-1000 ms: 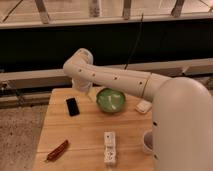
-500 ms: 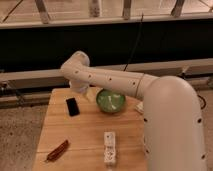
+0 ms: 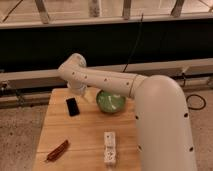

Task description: Place the eraser in the ceramic cup

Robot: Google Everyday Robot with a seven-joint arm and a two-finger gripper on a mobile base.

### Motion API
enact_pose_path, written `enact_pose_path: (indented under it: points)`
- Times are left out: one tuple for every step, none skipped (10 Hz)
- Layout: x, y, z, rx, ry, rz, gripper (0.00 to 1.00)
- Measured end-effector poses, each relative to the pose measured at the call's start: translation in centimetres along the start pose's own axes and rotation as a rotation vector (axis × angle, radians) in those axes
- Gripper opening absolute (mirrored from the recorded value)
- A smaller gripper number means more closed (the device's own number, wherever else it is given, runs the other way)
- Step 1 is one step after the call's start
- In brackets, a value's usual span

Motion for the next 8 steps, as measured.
enact_pose_path:
  points:
    - [0.0, -0.2, 0.4, -0.002, -0.006, -0.008, 0.80]
    - [0.0, -0.3, 0.8, -0.005, -0.013, -0.014, 0.80]
    - [0.0, -0.3, 1.1, -0.010, -0.017, -0.021, 0.80]
    - [0.0, -0.4, 1.3, -0.017, -0.021, -0.035, 0.80]
    - [0.0, -0.6, 1.9, -0.024, -0.027, -0.048, 0.80]
    - [-0.2, -1.0, 2.4, -0.027, -0.035, -0.059, 0.80]
    - [-0.3, -1.2, 3.0, -0.032, -0.042, -0.067, 0.80]
    - [-0.4, -1.2, 3.1, -0.035, -0.045, -0.071, 0.80]
